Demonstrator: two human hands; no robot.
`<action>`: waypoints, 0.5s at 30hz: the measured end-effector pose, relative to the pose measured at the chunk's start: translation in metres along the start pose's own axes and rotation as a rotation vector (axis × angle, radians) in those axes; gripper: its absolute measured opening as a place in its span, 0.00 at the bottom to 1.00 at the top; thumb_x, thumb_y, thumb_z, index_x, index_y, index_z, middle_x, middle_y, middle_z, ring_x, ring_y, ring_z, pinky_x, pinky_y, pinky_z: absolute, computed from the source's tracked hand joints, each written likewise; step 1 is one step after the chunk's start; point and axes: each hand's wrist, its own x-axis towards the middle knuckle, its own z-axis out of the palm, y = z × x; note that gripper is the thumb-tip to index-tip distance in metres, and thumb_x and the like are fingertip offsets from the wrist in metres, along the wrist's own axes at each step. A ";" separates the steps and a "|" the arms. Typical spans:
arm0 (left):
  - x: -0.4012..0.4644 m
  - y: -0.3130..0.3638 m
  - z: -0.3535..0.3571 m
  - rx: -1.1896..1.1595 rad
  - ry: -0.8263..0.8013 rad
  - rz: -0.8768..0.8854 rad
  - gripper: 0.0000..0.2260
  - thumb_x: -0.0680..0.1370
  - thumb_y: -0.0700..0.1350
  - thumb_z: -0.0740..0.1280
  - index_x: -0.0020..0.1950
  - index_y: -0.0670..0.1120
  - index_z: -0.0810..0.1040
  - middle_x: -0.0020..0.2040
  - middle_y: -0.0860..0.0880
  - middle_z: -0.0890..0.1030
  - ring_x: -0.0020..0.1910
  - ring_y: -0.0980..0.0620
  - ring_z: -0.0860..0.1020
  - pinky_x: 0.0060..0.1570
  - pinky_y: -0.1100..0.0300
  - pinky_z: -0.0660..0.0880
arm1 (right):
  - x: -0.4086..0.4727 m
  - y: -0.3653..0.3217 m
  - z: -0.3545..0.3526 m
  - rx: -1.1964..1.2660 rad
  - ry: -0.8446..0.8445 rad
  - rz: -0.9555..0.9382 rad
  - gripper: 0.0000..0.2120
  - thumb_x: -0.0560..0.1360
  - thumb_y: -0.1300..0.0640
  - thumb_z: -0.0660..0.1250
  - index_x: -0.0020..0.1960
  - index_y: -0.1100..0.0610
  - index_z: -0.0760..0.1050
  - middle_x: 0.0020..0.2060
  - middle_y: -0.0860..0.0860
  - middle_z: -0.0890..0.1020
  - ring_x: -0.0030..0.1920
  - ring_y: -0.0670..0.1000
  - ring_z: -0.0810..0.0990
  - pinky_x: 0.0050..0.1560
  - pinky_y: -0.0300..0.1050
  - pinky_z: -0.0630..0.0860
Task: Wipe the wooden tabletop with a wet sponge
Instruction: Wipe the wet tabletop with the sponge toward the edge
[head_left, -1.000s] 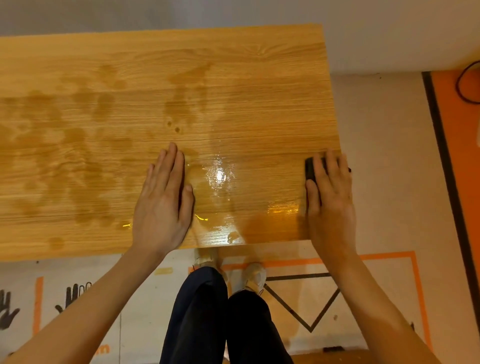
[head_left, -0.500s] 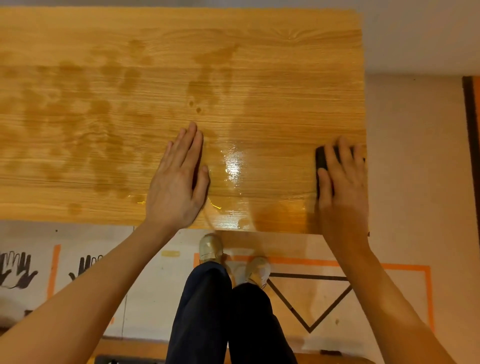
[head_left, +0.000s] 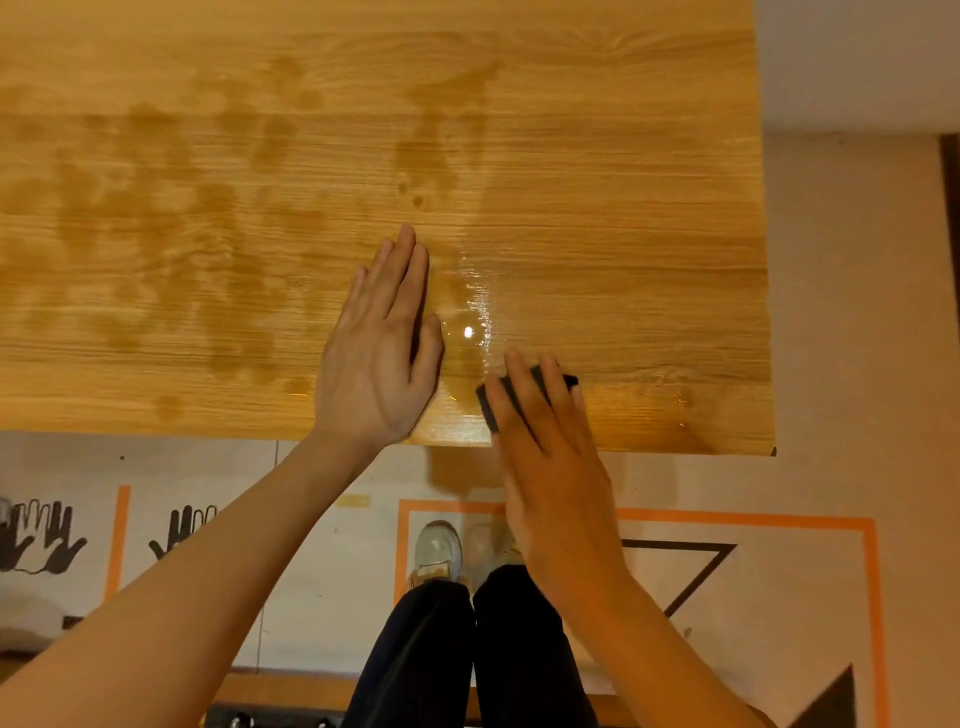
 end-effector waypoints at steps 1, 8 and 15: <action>0.000 0.000 0.000 -0.007 0.002 0.000 0.25 0.85 0.46 0.53 0.81 0.40 0.57 0.83 0.45 0.55 0.82 0.48 0.52 0.81 0.52 0.49 | 0.008 0.001 0.000 0.010 -0.013 0.007 0.24 0.79 0.61 0.60 0.74 0.59 0.63 0.75 0.55 0.61 0.77 0.59 0.54 0.76 0.59 0.55; -0.001 -0.001 0.001 -0.032 0.047 0.042 0.23 0.86 0.44 0.55 0.80 0.38 0.60 0.82 0.42 0.58 0.82 0.45 0.54 0.81 0.50 0.51 | 0.093 -0.005 0.002 0.041 0.082 0.158 0.20 0.84 0.55 0.51 0.75 0.57 0.61 0.77 0.53 0.58 0.78 0.55 0.50 0.78 0.54 0.48; -0.001 -0.002 0.000 -0.019 0.022 0.047 0.24 0.86 0.46 0.53 0.81 0.38 0.57 0.82 0.42 0.56 0.82 0.45 0.52 0.81 0.54 0.46 | 0.013 -0.029 0.014 -0.019 0.103 0.119 0.23 0.78 0.64 0.65 0.72 0.59 0.67 0.73 0.55 0.66 0.75 0.59 0.59 0.75 0.60 0.59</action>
